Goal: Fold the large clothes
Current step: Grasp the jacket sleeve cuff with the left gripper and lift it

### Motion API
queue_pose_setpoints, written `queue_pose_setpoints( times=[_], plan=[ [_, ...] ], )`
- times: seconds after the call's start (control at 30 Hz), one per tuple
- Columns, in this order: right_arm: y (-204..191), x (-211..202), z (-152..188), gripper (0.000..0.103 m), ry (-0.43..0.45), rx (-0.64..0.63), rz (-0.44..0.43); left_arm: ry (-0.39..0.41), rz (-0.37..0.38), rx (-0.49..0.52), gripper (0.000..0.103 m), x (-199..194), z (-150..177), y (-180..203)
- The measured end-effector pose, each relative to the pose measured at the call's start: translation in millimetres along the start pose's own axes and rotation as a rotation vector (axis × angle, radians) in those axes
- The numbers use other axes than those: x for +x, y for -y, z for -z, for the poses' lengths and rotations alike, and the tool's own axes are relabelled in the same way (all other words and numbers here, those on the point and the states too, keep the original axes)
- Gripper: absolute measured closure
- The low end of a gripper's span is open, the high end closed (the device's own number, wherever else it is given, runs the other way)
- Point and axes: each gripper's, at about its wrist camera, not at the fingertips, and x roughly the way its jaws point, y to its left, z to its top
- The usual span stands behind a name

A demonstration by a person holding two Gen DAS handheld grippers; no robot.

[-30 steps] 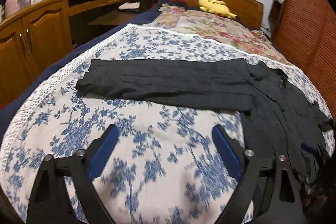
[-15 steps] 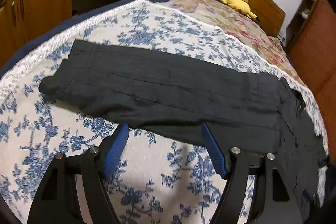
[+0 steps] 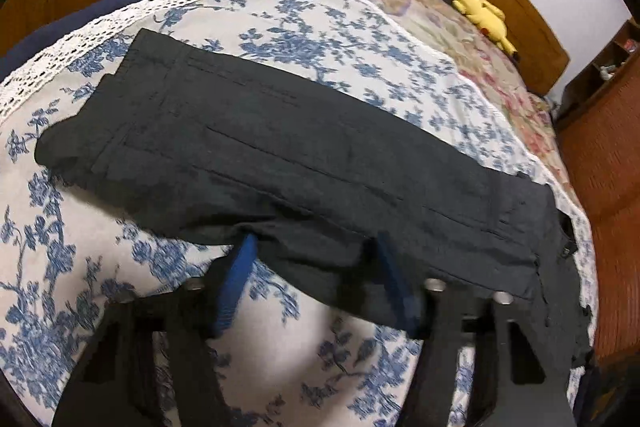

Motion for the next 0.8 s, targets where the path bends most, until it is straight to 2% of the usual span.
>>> queue_pose_setpoints(
  times=[0.07,0.1,0.13,0.23,0.43,0.53,0.7,0.8],
  plan=[
    [0,-1,1,0.0,0.003,0.001,0.001,0.004,-0.028,0.014,0.073,3,-2,-1],
    [0,-1,1,0.0,0.006,0.002,0.001,0.003,-0.028,0.021,0.077,4,-3,-2],
    [0,-1,1,0.0,0.007,0.002,0.001,0.002,-0.022,0.025,0.087,4,-4,-3],
    [0,-1,2,0.0,0.008,0.002,0.0,0.003,-0.008,0.044,0.097,3,-6,-2],
    [0,-4,2,0.0,0.02,0.006,0.005,0.092,-0.03,0.142,0.1,-26,-4,30],
    [5,-8,2,0.0,0.037,0.028,0.003,0.131,-0.044,0.221,0.1,-52,1,59],
    [13,-27,0,0.0,0.067,0.048,0.008,0.186,-0.007,0.344,0.1,-99,16,122],
    [23,-52,-3,0.0,0.111,0.051,0.026,0.192,0.036,0.407,0.1,-118,30,163]
  ],
)
